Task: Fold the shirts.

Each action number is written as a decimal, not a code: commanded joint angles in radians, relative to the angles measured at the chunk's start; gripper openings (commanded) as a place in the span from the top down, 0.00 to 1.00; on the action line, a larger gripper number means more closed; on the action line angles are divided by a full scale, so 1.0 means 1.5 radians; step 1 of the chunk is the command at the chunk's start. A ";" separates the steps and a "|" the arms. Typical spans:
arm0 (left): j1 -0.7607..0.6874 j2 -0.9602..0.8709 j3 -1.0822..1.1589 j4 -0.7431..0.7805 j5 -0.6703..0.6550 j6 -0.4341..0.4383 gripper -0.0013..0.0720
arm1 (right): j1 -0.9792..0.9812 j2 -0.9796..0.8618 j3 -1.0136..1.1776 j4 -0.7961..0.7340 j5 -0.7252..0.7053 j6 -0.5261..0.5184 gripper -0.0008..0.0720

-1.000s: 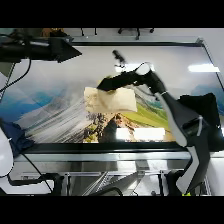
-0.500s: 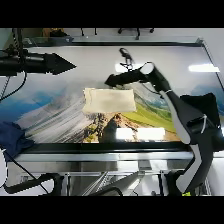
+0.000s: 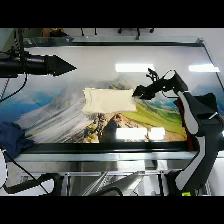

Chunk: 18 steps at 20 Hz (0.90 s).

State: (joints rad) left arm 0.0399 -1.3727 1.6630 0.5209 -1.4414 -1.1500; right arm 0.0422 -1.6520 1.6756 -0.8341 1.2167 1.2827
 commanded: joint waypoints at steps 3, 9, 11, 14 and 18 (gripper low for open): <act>0.001 0.000 0.000 0.001 -0.001 0.001 0.96 | 0.066 -0.042 -0.018 0.072 -0.053 -0.038 0.10; 0.001 0.000 0.000 0.001 -0.018 0.000 0.96 | 0.057 0.046 0.032 0.151 -0.058 -0.099 0.95; 0.000 0.000 0.000 0.001 -0.017 0.000 0.96 | 0.008 0.106 0.099 0.147 -0.075 -0.084 0.95; 0.000 0.000 0.000 0.001 -0.014 0.000 0.96 | -0.125 0.180 0.177 0.126 -0.072 0.053 0.95; 0.000 0.000 0.000 0.001 -0.017 0.000 0.96 | -0.280 0.273 0.177 -0.030 -0.038 0.218 0.95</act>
State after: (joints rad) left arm 0.0399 -1.3727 1.6630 0.5217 -1.4639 -1.1496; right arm -0.2325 -1.3365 1.9163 -0.7250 1.1248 1.4132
